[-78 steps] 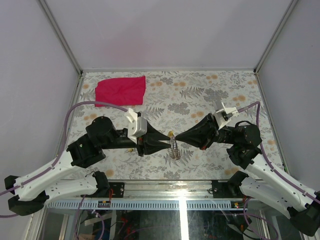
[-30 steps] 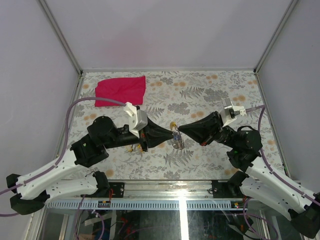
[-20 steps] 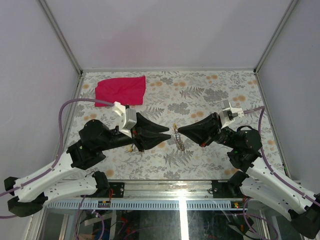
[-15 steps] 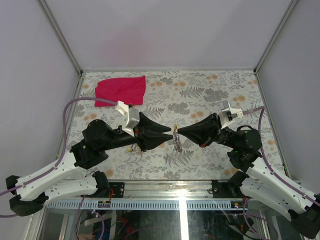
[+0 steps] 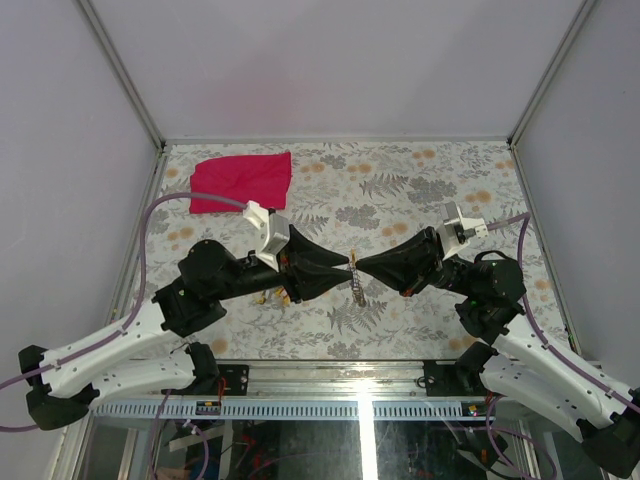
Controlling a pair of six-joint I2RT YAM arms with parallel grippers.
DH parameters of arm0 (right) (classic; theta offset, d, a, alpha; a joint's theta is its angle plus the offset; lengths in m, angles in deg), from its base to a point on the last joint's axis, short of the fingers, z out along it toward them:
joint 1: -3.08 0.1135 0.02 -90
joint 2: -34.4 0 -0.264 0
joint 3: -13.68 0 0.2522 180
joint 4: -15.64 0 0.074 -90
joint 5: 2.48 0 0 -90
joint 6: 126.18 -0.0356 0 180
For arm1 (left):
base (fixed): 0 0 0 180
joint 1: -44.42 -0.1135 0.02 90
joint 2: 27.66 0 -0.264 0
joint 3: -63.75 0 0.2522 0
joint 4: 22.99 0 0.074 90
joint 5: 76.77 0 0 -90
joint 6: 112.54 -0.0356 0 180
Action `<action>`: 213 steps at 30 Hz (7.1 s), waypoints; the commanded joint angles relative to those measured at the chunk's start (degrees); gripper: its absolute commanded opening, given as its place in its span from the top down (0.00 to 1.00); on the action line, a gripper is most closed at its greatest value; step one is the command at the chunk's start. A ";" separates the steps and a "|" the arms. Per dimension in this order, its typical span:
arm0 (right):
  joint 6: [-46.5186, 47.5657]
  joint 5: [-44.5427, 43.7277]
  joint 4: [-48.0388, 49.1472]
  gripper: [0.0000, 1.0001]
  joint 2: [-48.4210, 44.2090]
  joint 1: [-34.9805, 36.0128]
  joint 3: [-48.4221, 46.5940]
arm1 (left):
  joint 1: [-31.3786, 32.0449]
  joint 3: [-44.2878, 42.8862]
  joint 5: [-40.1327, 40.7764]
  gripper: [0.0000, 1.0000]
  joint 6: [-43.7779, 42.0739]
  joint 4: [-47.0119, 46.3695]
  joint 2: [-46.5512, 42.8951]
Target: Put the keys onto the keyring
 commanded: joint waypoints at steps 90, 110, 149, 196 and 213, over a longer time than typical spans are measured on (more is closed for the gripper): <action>33.49 18.25 -32.46 0.76 5.50 -0.19 -11.83 | 11.17 -42.68 13.21 1.00 -30.69 64.41 24.06; 36.32 13.90 -35.00 1.00 3.43 -0.19 -12.76 | 11.39 -40.73 14.68 0.87 -29.19 58.57 20.90; 26.78 17.98 -27.56 1.00 0.47 -0.19 -16.04 | 11.42 -29.78 9.66 0.76 -25.86 47.36 13.78; 4.82 2.81 10.03 1.00 -0.43 -0.19 -1.67 | 11.40 -23.41 13.00 0.84 -20.71 33.24 8.70; 7.02 6.41 7.13 1.00 -0.28 -0.19 -2.86 | 11.44 -13.07 17.09 0.68 -13.85 17.40 -0.10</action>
